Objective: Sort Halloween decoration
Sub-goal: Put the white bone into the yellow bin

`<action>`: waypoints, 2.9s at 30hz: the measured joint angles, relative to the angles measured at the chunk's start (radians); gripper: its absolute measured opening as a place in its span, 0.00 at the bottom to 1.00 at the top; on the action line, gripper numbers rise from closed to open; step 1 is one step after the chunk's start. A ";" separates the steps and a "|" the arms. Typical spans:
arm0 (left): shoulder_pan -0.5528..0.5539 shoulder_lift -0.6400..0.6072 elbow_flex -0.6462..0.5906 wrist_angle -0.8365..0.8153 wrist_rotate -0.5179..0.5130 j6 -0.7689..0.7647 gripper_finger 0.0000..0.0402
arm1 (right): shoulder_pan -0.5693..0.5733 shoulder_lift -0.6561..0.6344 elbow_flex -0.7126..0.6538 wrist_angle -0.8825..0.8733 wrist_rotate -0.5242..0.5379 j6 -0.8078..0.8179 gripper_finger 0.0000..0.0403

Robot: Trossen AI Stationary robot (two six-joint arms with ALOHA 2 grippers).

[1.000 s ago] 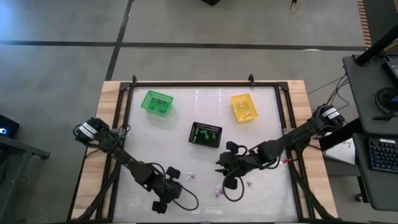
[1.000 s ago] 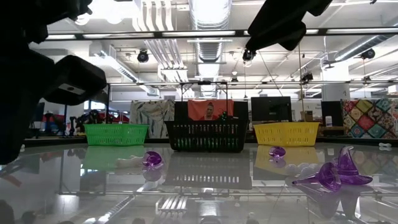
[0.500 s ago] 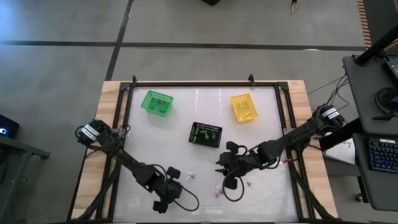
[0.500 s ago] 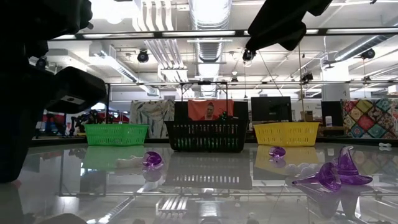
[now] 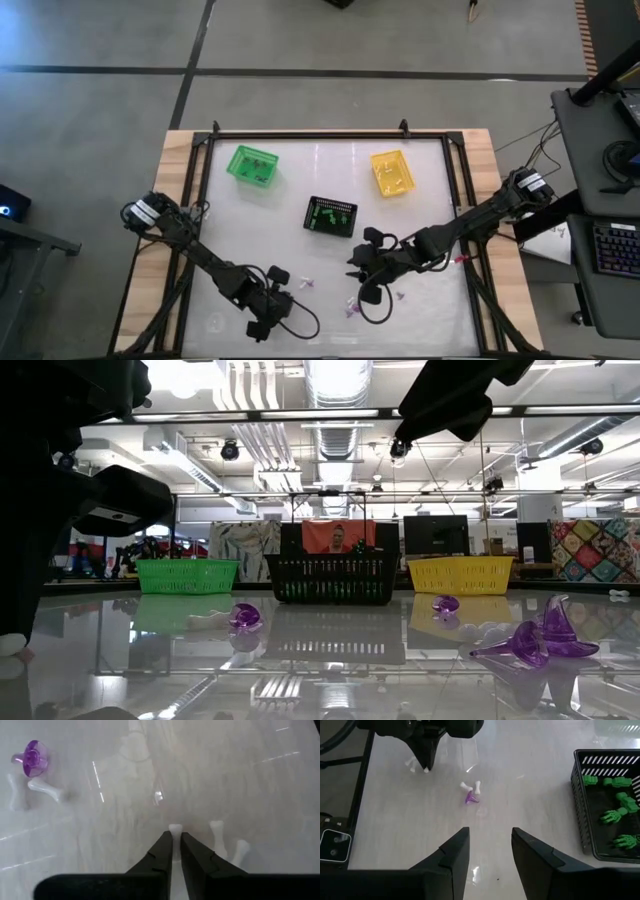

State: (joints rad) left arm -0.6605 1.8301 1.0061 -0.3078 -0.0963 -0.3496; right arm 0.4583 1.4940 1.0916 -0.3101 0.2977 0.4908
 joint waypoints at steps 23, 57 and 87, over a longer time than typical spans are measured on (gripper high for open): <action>0.002 -0.225 -0.005 -0.051 -0.182 0.040 0.00 | 0.005 0.000 0.000 0.001 0.000 -0.019 0.34; 0.093 -0.160 -0.010 0.930 -0.392 0.630 0.00 | 0.119 0.000 -0.291 0.989 0.114 -0.540 0.34; 0.424 -0.164 0.114 0.872 -0.163 0.650 0.00 | 0.140 -0.321 -0.254 0.316 0.331 -0.325 0.34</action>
State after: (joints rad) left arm -0.2363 1.6661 1.1198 0.5638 -0.2595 0.3008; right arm 0.5986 1.1733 0.8375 0.0059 0.6285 0.1661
